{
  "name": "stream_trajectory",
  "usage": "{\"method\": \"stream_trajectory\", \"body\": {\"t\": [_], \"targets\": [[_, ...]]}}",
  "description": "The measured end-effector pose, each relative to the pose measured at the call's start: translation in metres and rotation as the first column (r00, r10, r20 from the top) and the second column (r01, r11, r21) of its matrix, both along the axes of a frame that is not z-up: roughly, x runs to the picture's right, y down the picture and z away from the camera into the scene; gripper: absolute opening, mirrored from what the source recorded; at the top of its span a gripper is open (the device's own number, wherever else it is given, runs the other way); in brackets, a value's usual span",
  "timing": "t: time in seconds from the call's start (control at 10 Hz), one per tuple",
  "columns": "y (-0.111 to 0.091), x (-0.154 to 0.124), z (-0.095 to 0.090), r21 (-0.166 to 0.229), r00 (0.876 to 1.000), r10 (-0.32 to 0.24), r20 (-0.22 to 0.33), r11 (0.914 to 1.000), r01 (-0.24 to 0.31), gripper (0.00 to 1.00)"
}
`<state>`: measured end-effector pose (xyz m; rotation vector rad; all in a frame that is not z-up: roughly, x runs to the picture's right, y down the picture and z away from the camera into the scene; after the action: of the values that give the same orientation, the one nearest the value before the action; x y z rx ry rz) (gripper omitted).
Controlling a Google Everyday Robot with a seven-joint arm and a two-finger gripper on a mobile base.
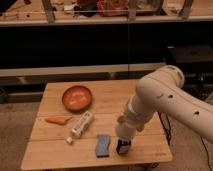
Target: Place the ceramic cup over the eraser
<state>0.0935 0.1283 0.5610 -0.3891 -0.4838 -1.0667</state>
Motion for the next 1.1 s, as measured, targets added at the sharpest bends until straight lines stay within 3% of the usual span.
{"method": "stream_trajectory", "body": {"t": [0.6, 1.1], "targets": [[0.028, 0.0, -0.005, -0.025, 0.993, -0.104, 0.047, 0.9941, 0.105, 0.01], [0.042, 0.002, 0.006, -0.044, 0.987, -0.129, 0.094, 0.9901, 0.133, 0.01]]}}
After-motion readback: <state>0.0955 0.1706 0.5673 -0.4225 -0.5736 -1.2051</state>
